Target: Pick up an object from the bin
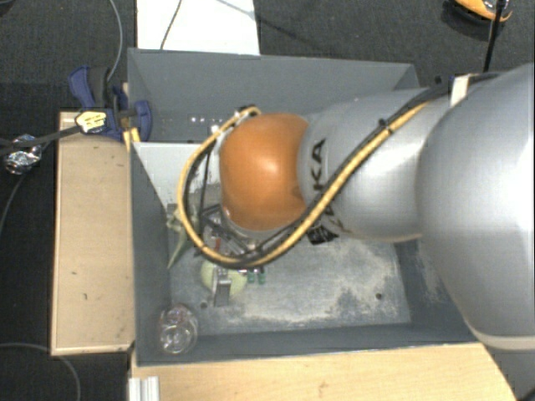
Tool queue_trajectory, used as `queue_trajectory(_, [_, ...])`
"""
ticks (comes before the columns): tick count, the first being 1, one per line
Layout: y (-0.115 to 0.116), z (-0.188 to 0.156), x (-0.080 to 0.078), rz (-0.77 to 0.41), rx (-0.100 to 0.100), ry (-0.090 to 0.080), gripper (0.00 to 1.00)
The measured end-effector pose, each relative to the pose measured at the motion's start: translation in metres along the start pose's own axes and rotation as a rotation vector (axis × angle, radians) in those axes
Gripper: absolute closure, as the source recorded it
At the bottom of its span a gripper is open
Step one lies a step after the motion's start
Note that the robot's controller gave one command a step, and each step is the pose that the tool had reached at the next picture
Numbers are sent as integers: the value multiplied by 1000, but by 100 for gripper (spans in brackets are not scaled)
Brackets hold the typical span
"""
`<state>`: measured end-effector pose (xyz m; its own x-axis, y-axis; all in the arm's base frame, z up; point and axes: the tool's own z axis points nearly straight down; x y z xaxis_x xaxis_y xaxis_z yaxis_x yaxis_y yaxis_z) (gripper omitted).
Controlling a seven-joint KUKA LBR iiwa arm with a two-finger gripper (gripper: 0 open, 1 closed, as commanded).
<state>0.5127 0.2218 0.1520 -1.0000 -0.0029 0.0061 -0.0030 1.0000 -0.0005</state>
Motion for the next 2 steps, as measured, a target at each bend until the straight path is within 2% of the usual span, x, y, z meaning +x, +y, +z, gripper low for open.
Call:
queue_trajectory(1, [-1, -4, -2, 5, -2, -8, 0])
queue_trajectory(2, [-17, 36, -10, 104, -3, -8, 0])
